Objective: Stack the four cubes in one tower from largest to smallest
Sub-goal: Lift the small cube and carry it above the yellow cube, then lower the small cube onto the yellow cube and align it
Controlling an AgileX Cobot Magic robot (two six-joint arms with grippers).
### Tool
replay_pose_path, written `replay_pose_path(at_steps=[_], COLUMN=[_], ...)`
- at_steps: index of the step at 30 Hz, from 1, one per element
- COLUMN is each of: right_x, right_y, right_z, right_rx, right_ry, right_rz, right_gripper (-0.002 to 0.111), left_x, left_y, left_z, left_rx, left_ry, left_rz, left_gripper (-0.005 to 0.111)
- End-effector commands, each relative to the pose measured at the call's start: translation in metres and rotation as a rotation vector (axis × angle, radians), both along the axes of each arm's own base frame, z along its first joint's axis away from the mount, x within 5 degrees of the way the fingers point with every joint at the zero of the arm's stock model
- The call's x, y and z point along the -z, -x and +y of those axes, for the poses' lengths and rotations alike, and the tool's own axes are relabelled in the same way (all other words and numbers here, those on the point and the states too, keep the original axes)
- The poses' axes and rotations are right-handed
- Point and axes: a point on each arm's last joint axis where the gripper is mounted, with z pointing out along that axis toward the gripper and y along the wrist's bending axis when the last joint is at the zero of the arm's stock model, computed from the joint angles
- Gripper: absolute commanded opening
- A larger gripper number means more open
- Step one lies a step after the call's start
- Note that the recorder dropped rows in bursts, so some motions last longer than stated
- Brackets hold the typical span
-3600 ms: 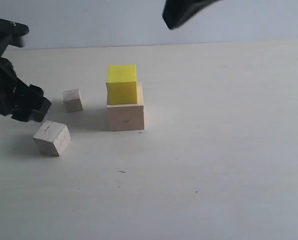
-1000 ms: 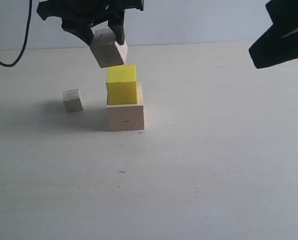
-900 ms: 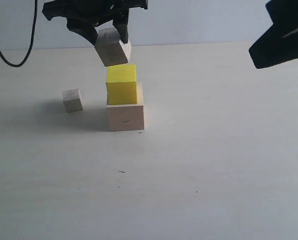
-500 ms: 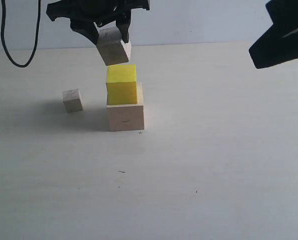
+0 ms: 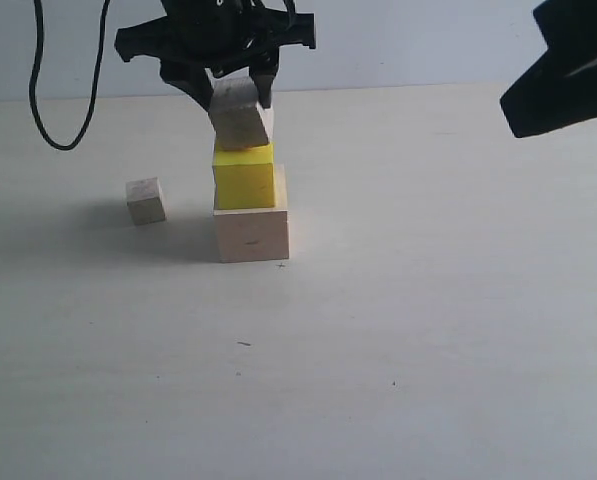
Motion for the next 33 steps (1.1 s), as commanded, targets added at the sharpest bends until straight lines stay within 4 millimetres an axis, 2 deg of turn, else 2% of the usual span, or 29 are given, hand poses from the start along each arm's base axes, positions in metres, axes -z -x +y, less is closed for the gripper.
replay_pose_path(at_steps=[1,8,16,26,33], right_x=[0.0,0.0,0.0,0.0,0.0], right_y=[0.0,-0.001,-0.001,-0.001,-0.001], right_z=[-0.001,0.0,0.0,0.0,0.0], right_rx=[0.006,0.006,0.006,0.006,0.006], right_ry=[-0.004,-0.007,-0.007,-0.007,-0.007], right_rz=[-0.013,-0.017,-0.017,-0.017,-0.017], right_gripper=[0.0,0.0,0.0,0.0,0.0], left_x=[-0.007,-0.025,-0.002,-0.017,-0.017], left_y=[0.002,0.007,0.019,0.022,0.028], left_z=[0.0,0.007,0.003,0.009,0.0], left_rx=[0.01,0.007,0.003,-0.024,-0.001], left_ry=[0.003,-0.002,-0.043,-0.032,-0.023], left_rz=[-0.021,-0.071,0.004,-0.037,-0.03], left_gripper=[0.0,0.0,0.0,0.0,0.0])
